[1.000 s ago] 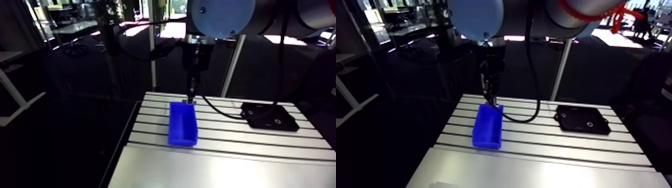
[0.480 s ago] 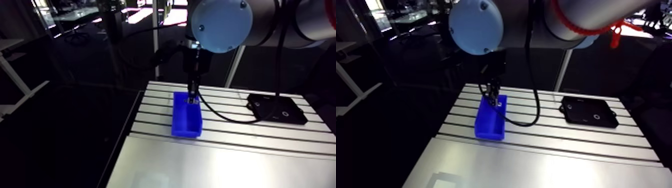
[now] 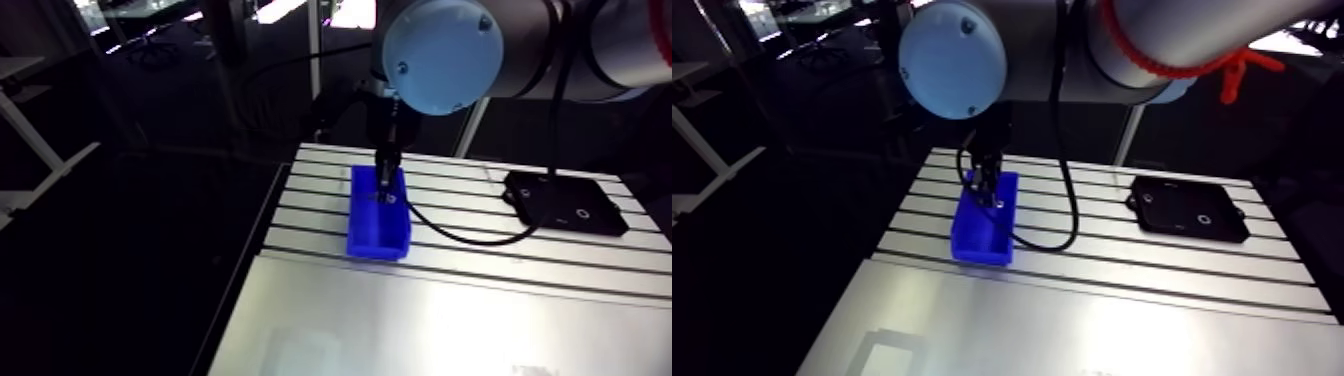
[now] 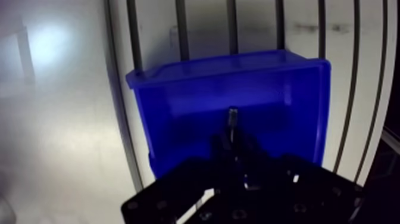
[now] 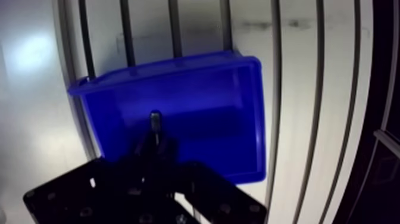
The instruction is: Pick up the M10 bolt from the tray and put it into the blue bin.
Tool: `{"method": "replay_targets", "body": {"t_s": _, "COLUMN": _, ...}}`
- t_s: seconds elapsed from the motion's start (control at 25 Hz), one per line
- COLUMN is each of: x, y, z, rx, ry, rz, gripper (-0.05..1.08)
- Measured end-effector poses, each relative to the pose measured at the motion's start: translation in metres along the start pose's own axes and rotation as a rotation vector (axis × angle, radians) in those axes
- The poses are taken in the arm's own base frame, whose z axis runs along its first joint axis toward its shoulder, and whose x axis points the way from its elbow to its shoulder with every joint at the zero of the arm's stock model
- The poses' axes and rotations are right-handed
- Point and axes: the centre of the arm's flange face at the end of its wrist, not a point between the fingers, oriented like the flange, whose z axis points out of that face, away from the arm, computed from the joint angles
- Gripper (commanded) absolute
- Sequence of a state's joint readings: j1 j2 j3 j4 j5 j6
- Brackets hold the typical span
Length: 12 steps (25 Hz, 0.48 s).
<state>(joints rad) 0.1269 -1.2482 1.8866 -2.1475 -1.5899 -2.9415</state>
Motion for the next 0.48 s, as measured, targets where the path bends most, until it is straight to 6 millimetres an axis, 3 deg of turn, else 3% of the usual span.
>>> {"method": "replay_targets", "body": {"t_s": 0.48, "x": 0.000, "y": 0.006, "z": 0.036, "rx": 0.018, "ry": -0.028, "rz": 0.021, "gripper": 1.02}}
